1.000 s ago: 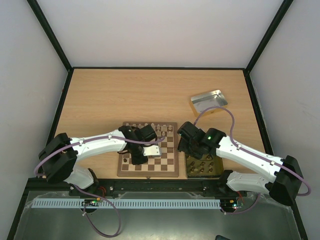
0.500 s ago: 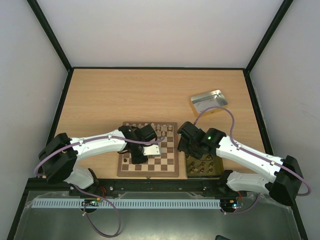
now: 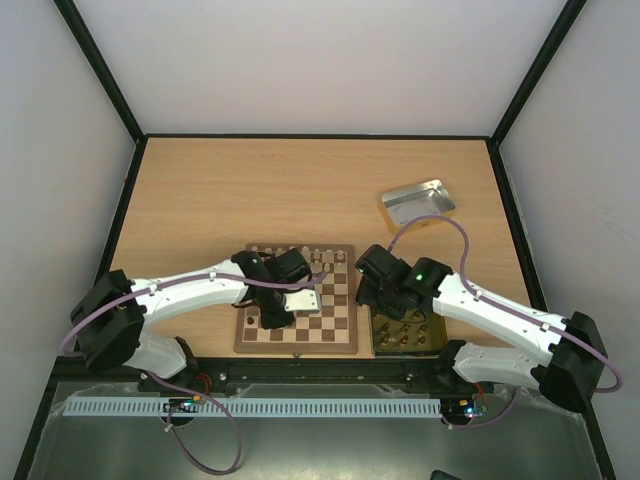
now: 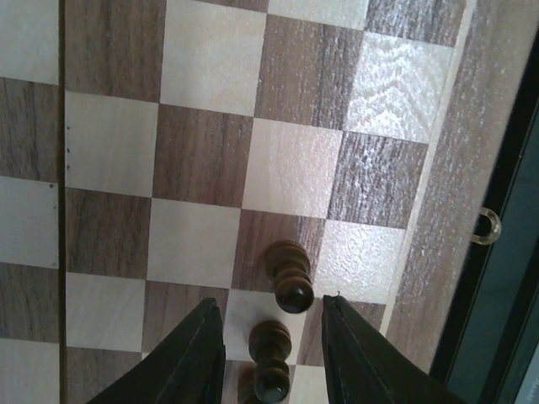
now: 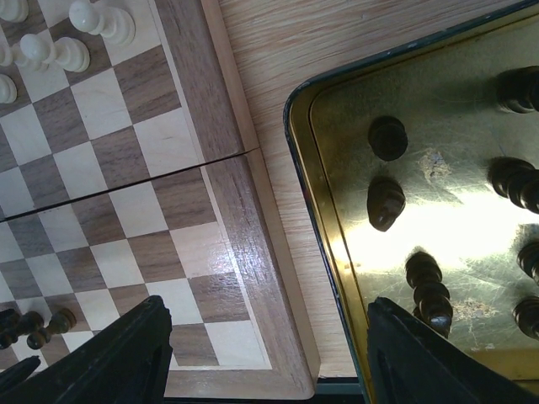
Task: Set up the chess pieces on the board
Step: Pick up the chess piece from the storage box.
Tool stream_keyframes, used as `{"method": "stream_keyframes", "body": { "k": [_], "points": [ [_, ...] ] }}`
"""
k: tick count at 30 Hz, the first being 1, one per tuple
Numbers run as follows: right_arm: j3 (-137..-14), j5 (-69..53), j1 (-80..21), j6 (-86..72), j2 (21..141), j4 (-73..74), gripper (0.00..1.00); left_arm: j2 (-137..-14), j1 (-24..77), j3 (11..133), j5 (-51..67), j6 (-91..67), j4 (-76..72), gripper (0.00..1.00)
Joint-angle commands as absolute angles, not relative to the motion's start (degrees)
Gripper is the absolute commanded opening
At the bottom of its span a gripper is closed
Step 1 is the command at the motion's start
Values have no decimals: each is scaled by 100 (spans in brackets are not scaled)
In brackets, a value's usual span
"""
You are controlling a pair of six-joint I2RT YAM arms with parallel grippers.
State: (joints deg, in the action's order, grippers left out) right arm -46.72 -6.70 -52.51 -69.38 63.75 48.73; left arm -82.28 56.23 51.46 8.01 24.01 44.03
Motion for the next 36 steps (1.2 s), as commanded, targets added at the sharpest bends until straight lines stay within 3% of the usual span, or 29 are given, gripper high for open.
{"method": "stream_keyframes", "body": {
  "k": [1,9,20,28,36],
  "points": [
    [-4623,-658,-5237,-6836,6386,4857,63,-8002,5615,5273,1007,2531,4778,35],
    [-4853,-541,-5230,-6649,6568,5004,63,-7758,5457,5730,1286,2506,5084,38],
    [-5030,-74,-4786,-6222,6796,5653,57,-8265,3001,6337,1278,2148,4882,40],
    [-4883,140,-4416,-5650,6864,5861,51,-8291,1937,6216,1305,1253,4820,40],
    [-5052,164,-4402,-5341,6168,6440,48,-8079,747,6048,719,1616,5065,43]
  ]
}}
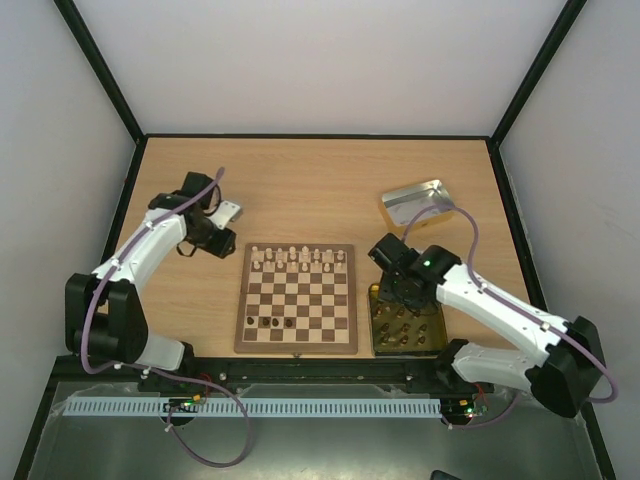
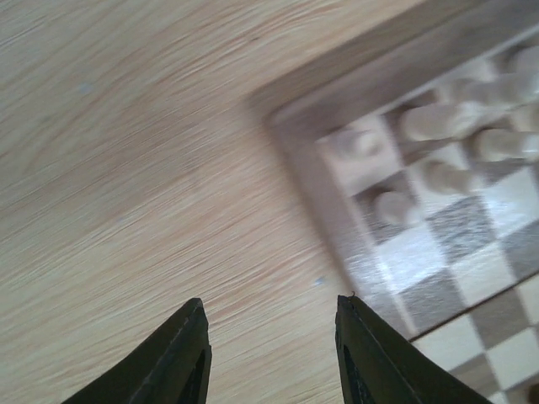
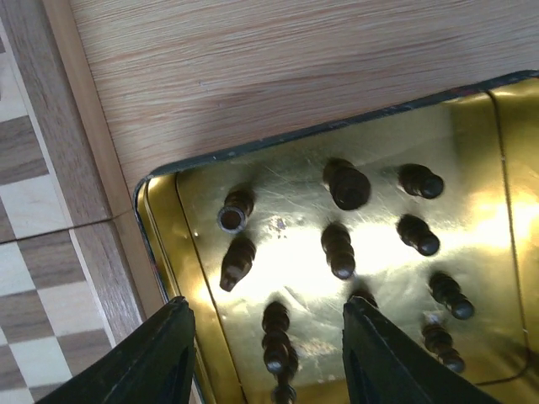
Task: Set up the chess pieces on the board
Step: Pick up the chess piece from the storage box.
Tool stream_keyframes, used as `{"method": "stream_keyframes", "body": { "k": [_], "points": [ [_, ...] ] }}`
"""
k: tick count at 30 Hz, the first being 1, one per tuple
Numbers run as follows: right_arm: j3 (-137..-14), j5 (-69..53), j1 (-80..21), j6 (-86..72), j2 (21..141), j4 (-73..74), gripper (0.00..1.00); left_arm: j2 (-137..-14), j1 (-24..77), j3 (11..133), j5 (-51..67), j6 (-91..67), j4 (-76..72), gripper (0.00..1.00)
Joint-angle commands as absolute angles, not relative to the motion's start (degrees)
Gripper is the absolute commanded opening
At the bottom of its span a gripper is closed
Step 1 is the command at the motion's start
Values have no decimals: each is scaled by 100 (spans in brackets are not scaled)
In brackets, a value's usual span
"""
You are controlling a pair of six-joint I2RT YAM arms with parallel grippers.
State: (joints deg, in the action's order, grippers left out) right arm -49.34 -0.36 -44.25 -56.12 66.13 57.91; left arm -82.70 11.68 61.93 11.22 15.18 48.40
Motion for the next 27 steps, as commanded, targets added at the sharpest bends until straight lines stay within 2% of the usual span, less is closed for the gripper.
{"method": "stream_keyframes", "body": {
  "k": [1,5,9,15,19,22,27],
  "points": [
    [-5022,142,-4399,-5340,6017,6574,48,-8043,599,5993,622,1650,5087,42],
    [-4663,-83,-4403,-5407,5198,6849,46,-7889,204,5837,496,1634,5111,42],
    [-4535,-134,-4405,-5598,4929,6944,46,-7852,193,5753,229,1537,4929,42],
    [-4609,351,-4403,-6339,5177,6802,48,-8204,202,6138,712,1248,4749,42],
    [-4566,487,-4336,-6910,5611,6453,46,-8384,202,6440,1137,1229,4802,42],
    [-4482,451,-4061,-7267,5711,6194,39,-8415,202,6545,1309,1195,4791,42],
    [-4087,184,-3239,-7330,5734,5768,38,-8413,202,6441,1630,1114,4720,42]
  ]
}}
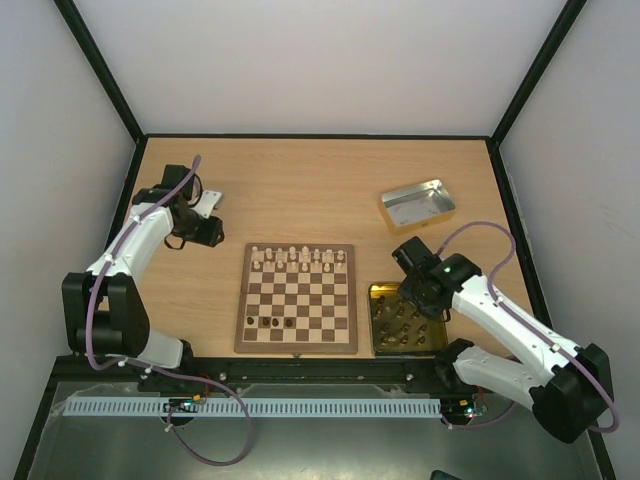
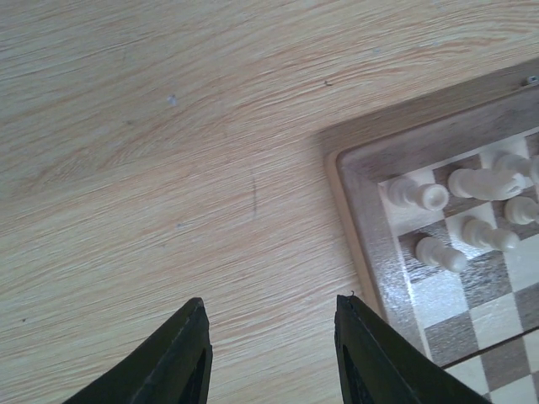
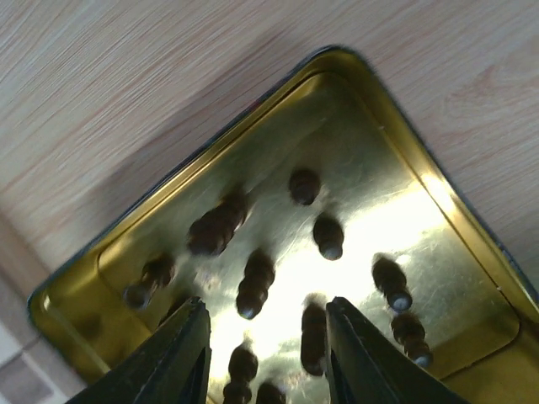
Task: Set up the chess pieces on the board
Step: Pick up the chess piece from the storage box.
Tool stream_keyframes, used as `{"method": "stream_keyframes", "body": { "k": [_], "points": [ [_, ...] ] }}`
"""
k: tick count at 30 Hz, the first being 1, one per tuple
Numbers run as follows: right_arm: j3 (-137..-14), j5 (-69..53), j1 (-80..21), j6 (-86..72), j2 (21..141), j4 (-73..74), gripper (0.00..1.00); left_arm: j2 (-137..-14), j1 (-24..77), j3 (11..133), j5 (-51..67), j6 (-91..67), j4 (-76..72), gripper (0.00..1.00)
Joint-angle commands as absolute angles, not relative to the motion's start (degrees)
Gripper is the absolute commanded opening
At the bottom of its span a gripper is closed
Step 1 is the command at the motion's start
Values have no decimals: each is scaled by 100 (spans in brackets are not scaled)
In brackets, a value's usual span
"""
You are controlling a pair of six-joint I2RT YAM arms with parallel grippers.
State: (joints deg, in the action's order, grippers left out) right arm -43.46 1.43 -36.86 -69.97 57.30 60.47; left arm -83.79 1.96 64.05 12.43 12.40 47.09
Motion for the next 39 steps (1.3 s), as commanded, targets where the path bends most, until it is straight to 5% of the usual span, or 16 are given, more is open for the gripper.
{"method": "stream_keyframes", "body": {
  "k": [1,31,39],
  "points": [
    [-4057,189,-3137,-7317,5750,5742,38,-8405,202,6400,1667,1109,4700,42],
    [-3200,-290,-2097,-7159,5994,4595,32,-8244,202,6201,1851,1074,4748,43],
    [-3223,-370,-2009,-7017,6214,4476,24,-8288,202,6170,1856,1055,4702,43]
  ]
}}
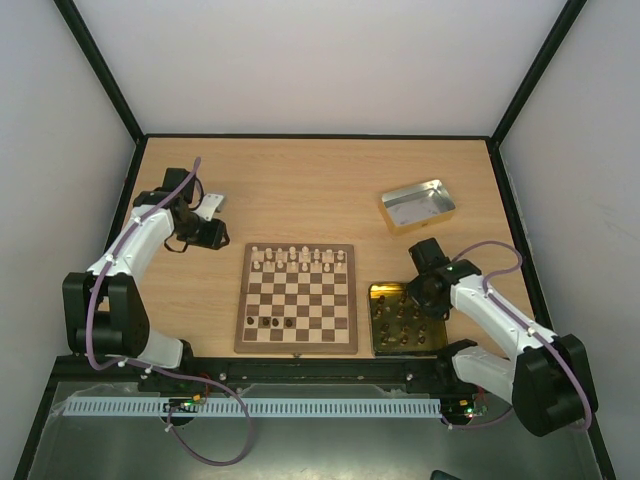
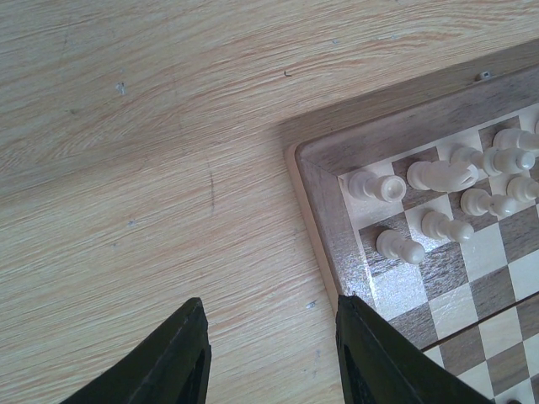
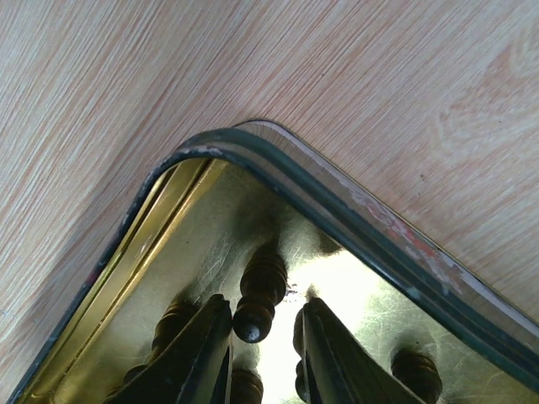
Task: Set up the chess pieces on the board
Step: Pick up the chess piece from the storage box.
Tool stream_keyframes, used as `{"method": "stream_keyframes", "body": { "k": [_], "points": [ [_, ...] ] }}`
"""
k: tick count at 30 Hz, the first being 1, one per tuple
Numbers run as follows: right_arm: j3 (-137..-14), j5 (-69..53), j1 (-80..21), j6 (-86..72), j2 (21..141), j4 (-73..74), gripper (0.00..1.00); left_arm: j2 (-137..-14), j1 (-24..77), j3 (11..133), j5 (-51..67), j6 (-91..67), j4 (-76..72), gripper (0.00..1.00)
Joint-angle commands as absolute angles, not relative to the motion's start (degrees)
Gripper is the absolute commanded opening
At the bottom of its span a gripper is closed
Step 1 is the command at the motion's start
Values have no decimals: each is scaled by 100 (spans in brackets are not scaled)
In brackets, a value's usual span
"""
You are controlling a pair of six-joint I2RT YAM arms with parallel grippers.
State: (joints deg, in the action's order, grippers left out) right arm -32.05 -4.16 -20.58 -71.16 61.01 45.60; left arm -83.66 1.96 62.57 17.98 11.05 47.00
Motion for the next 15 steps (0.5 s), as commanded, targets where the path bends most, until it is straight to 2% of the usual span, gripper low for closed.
{"method": "stream_keyframes", "body": {
  "k": [1,7,12,15],
  "points": [
    [-3233,-388,-2000,-7008,6248,4460,23,-8295,202,6170,1855,1056,4694,43],
    [-3258,-422,-1993,-6944,6311,4462,21,-8323,202,6162,1879,1057,4680,43],
    [-3295,-382,-1992,-6952,6311,4557,7,-8319,202,6153,1894,1055,4668,43],
    [-3395,-333,-1986,-6944,6295,4680,6,-8319,202,6142,1914,1056,4659,43]
  ]
}}
